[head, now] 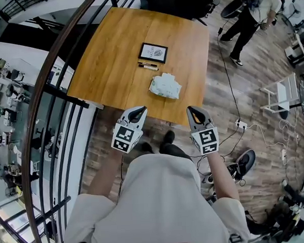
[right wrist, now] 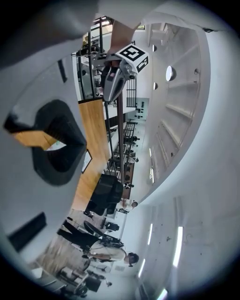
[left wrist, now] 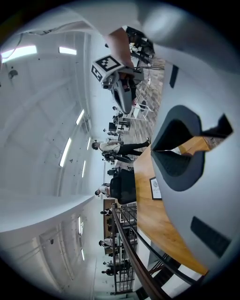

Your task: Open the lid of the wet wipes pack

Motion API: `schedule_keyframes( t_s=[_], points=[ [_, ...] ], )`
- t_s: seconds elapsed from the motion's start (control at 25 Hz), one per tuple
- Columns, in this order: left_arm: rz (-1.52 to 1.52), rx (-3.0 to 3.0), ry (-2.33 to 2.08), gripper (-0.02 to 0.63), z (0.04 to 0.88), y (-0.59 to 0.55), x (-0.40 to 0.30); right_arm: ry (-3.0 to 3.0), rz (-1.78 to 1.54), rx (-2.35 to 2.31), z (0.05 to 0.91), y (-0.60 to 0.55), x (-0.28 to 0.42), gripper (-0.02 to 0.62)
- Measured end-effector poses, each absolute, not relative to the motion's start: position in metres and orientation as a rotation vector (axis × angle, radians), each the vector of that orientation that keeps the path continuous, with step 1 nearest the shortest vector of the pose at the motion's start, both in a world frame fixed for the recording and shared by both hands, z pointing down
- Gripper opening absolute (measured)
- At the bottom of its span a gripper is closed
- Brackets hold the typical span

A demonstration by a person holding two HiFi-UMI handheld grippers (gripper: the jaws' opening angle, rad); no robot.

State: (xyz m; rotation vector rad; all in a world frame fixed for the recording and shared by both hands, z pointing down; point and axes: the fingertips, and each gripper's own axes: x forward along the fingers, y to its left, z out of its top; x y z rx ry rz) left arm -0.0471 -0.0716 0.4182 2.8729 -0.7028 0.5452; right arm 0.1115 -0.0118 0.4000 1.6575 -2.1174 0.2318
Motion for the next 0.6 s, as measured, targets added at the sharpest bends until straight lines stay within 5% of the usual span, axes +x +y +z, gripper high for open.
schedule_keyframes(
  t_s=[0.6],
  points=[
    [0.4, 2.809, -0.902, -0.006, 0.368, -0.062, -0.044, -2.193, 0.258, 1.685, 0.371, 0.008, 0.168, 0.002]
  ],
)
